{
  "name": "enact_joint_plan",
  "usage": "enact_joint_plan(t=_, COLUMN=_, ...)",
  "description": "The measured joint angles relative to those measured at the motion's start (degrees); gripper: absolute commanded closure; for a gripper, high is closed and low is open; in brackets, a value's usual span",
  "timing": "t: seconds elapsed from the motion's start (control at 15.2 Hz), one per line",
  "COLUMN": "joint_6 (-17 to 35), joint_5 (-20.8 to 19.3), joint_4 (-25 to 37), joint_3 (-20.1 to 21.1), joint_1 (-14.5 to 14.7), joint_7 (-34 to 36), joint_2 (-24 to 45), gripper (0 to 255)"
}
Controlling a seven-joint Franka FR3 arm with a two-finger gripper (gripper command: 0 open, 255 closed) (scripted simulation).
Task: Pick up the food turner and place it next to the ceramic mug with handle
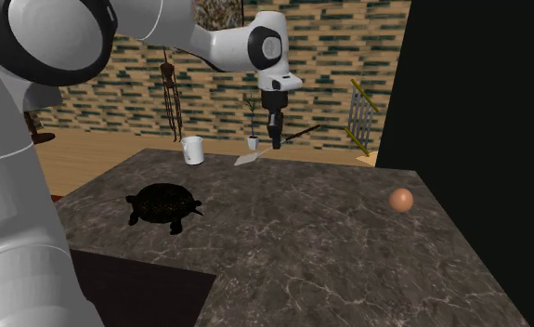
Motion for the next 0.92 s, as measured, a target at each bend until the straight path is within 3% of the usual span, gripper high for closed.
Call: enact_joint_plan(t=0.92, joint_6=-0.23, joint_5=0.47, joint_4=-5.25, joint_3=8.51, joint_1=9.07, joint_7=17.51, joint_2=-4.44, gripper=255)
